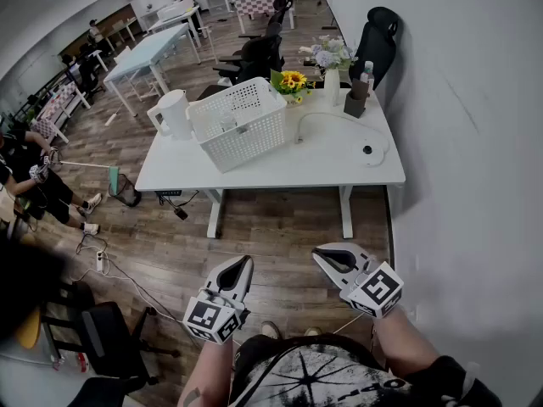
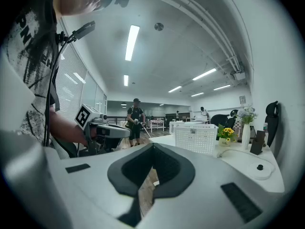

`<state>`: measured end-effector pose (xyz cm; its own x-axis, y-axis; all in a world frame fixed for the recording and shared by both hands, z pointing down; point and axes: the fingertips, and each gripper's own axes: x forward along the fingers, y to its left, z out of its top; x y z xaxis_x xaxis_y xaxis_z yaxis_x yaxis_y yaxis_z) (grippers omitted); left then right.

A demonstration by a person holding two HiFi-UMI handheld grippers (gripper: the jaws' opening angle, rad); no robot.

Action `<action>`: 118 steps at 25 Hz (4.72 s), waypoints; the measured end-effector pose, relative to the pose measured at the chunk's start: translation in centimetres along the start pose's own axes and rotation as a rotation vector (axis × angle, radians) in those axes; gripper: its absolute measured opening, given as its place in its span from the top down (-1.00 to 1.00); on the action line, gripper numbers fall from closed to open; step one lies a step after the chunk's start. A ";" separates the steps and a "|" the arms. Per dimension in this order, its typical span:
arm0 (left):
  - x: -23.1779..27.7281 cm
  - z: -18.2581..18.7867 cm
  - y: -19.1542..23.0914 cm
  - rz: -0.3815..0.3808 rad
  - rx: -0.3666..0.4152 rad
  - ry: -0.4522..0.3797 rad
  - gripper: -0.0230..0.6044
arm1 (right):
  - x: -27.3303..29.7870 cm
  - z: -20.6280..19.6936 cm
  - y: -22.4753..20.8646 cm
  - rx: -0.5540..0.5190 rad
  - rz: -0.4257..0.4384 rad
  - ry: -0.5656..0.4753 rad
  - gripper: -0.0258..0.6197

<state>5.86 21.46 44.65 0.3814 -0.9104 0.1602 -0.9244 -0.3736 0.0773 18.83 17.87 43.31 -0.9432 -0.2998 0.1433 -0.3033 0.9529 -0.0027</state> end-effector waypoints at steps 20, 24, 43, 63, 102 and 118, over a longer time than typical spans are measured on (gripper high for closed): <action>0.2 -0.2 0.1 -0.024 0.023 0.025 0.89 | 0.6 0.6 0.3 0.038 0.019 -0.051 0.85; 0.8 -0.8 0.5 -0.042 0.017 0.038 0.89 | 1.6 0.1 0.2 0.059 0.028 -0.039 0.85; 5.5 0.4 15.6 -0.209 0.051 0.020 0.89 | 17.1 2.6 -3.5 0.025 -0.104 0.002 0.85; 8.8 1.3 27.1 -0.266 0.007 -0.006 0.89 | 27.3 2.4 -7.2 0.059 -0.187 0.049 0.85; 23.4 8.5 35.7 0.178 0.021 0.008 0.89 | 37.2 8.4 -29.8 -0.067 0.297 -0.028 0.85; 23.1 9.5 38.4 0.150 0.018 -0.002 0.89 | 40.6 12.6 -29.9 -0.132 0.340 0.006 0.85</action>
<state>-20.92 -15.65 41.95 0.2385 -0.9568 0.1666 -0.9711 -0.2361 0.0346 -12.11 -23.38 36.77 -0.9861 0.0349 0.1623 0.0477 0.9960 0.0760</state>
